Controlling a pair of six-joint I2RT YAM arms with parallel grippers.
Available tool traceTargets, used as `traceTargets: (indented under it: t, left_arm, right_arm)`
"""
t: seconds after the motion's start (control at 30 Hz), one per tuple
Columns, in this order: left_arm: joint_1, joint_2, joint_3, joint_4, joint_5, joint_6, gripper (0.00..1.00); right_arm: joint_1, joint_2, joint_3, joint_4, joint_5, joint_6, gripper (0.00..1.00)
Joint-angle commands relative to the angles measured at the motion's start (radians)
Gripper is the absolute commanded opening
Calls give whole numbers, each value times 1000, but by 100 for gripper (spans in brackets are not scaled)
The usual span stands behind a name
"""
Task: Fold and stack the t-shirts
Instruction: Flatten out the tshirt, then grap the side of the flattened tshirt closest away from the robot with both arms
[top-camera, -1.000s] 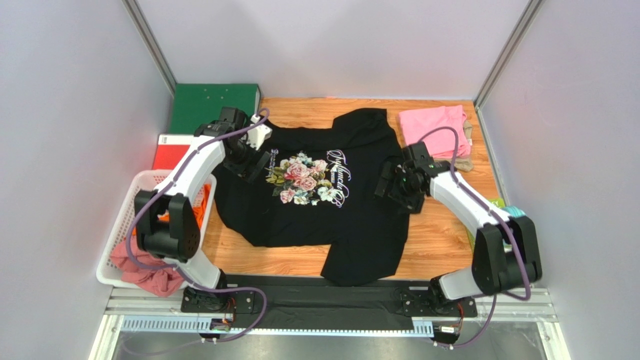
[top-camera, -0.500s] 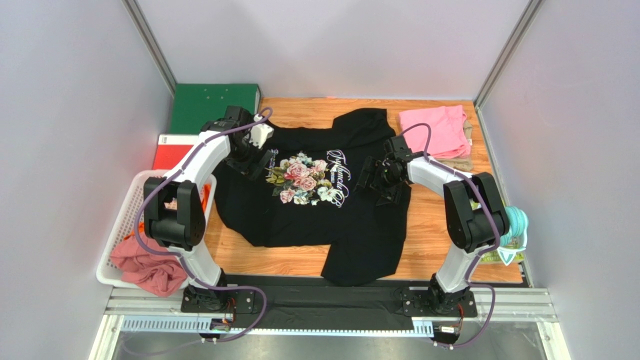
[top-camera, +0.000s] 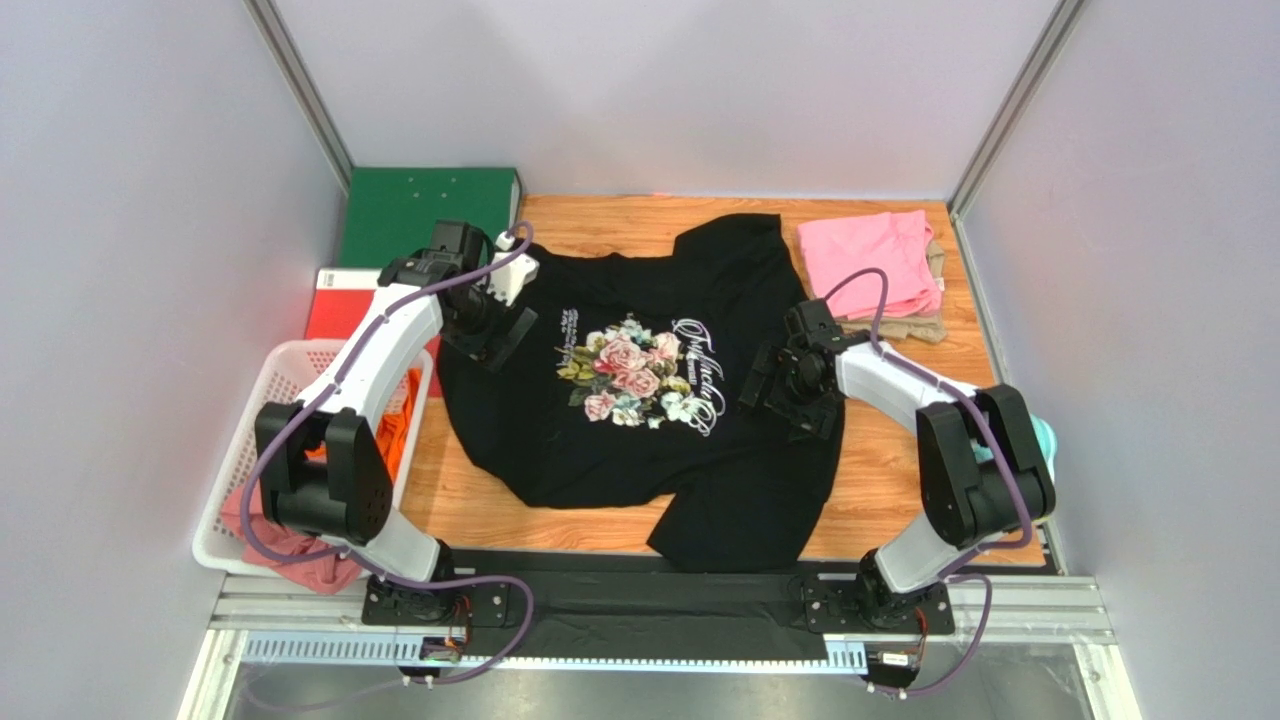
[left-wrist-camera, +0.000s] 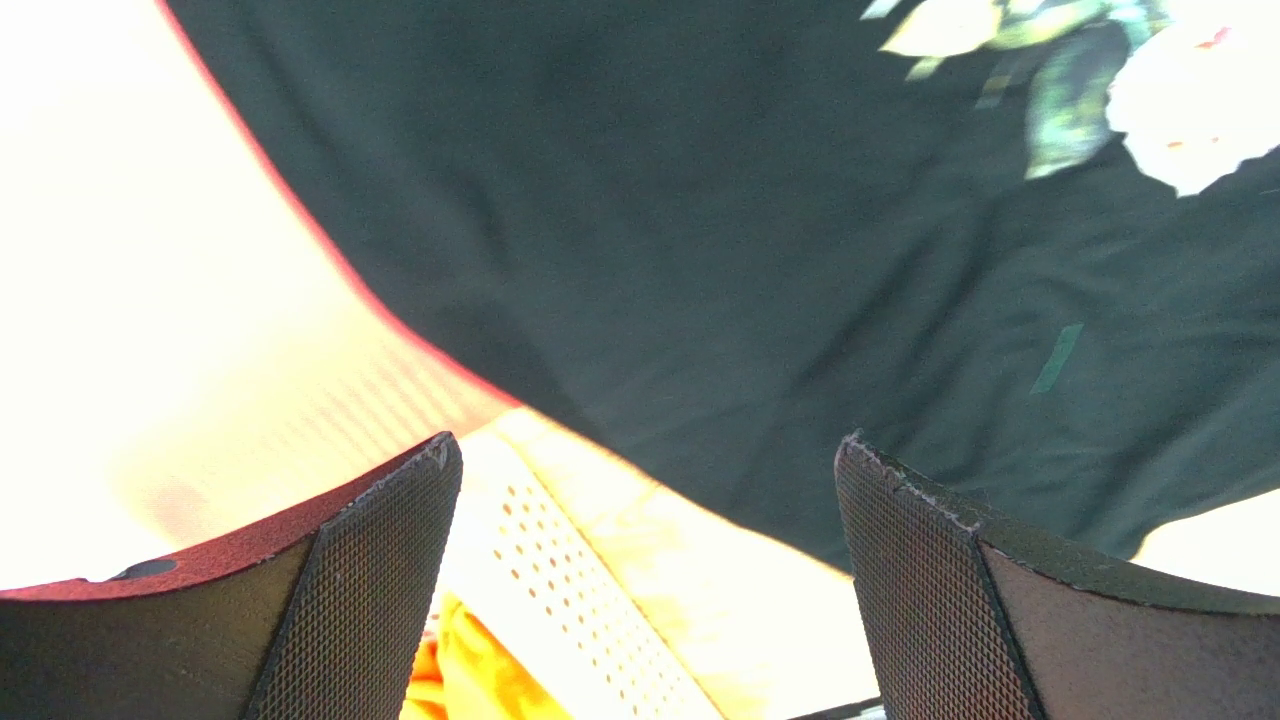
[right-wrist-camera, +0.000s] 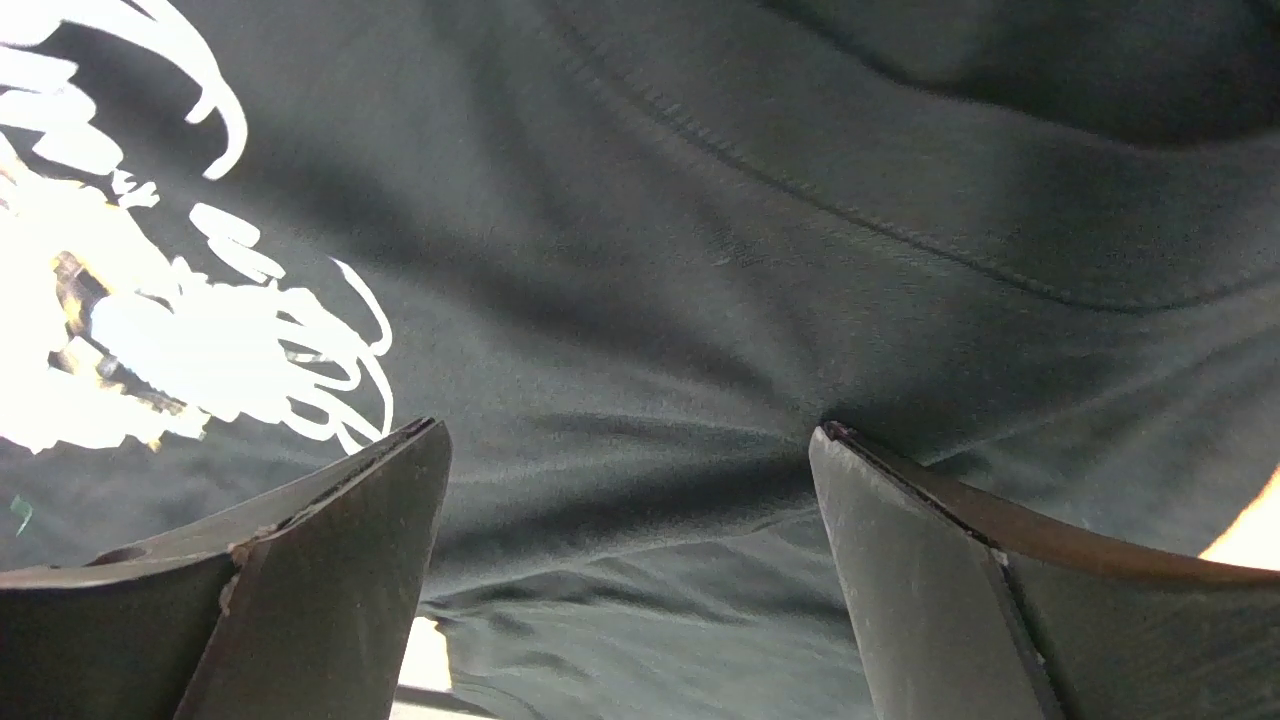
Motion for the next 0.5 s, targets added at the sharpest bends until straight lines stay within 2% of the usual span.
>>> traceTargets:
  t: [0.0,0.23,0.47]
  left_arm:
    - [4,-91,-17,-22,14,37,100]
    - [4,-131,-28,-56,46,38,100]
    - [2,-158,-57,-188,85,103,100]
  right_arm:
    - [-39,-78,-50,-105,103,-2,100]
    - [-52,-58,-12,-123,89,-38,100]
    - [-55,-74,159,-195,59,-107,100]
